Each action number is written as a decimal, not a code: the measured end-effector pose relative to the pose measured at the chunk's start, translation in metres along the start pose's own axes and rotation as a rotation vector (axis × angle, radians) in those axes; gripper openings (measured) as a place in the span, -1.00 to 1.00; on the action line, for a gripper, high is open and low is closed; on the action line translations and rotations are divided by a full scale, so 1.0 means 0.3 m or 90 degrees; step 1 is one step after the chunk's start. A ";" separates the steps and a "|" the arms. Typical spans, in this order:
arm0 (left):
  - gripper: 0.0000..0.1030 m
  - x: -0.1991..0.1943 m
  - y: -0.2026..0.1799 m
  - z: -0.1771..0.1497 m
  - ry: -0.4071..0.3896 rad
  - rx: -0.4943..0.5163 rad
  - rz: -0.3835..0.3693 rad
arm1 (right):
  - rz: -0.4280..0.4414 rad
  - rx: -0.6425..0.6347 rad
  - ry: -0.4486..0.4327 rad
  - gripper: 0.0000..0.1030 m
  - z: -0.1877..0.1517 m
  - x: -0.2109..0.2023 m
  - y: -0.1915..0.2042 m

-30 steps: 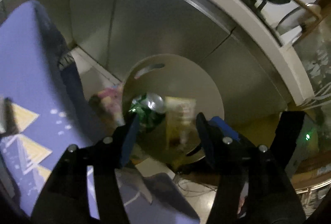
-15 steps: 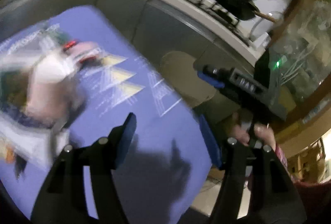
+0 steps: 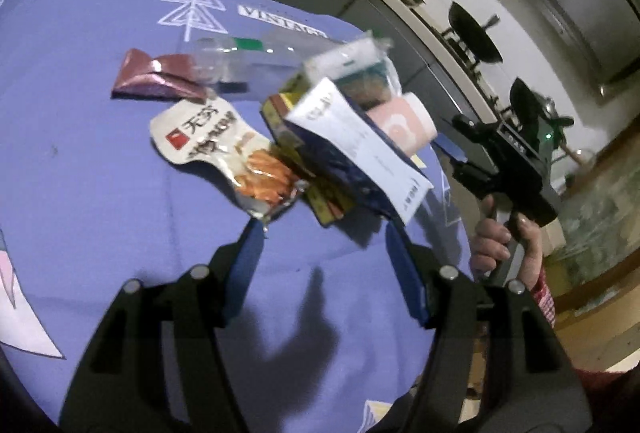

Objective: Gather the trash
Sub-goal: 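Grasp the blue milk carton with the left tool while the right tool grasps the pink cup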

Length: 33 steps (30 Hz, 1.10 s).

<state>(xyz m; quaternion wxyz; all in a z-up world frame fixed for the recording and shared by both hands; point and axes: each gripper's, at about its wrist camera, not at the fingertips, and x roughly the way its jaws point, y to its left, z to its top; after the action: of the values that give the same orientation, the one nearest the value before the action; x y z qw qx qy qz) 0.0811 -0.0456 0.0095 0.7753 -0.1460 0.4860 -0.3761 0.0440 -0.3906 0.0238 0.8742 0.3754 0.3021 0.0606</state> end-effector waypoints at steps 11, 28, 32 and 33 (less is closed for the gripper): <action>0.18 0.026 0.077 0.016 0.001 -0.052 -0.035 | 0.112 0.072 0.051 -0.08 -0.104 0.127 0.091; 0.27 -0.012 0.156 -0.071 -0.003 -0.111 -0.040 | 0.119 -0.087 0.104 -0.07 -0.258 0.168 0.361; 0.28 -0.026 0.135 -0.092 -0.003 -0.098 -0.044 | 0.109 -0.120 0.052 0.03 -0.246 0.060 0.357; 0.28 -0.025 0.132 -0.091 -0.003 -0.096 -0.044 | 0.106 -0.124 0.047 0.04 -0.251 0.040 0.348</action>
<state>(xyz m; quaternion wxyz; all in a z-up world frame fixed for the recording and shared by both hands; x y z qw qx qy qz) 0.0731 -0.0096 -0.0223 0.7498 -0.2216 0.5056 -0.3649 0.0231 -0.2657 0.0501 0.8867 0.3102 0.2945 0.1758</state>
